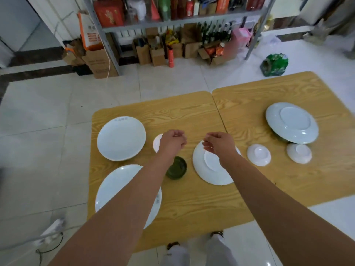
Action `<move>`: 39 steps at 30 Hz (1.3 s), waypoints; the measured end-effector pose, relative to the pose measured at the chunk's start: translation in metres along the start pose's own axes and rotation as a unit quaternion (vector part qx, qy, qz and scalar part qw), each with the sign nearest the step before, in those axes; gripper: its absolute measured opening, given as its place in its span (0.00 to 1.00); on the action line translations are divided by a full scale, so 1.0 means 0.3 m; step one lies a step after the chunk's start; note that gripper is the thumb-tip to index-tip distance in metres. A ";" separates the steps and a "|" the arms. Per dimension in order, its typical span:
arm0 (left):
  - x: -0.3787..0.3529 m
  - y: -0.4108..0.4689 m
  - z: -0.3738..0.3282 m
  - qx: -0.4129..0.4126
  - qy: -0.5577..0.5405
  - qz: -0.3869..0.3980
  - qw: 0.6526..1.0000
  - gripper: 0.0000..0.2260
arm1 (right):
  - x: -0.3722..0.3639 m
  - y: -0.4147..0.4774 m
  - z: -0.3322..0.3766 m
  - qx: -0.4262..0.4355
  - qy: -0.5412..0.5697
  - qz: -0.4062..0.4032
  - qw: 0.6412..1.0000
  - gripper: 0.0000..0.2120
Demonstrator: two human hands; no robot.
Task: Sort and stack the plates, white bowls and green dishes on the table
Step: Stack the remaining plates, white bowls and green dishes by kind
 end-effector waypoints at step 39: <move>-0.334 0.191 0.215 0.207 0.319 -0.031 0.925 0.36 | 0.493 0.190 -0.323 -0.208 -0.162 0.003 0.965 0.23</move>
Point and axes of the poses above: each hand's wrist, its own y-axis towards the middle knuckle, its own x-axis out of the back of the hand, z = x × y, the point moved 10 cm from there along y, towards the middle knuckle, and after that the axes turned 8 degrees about z, right-handed, at the moved point
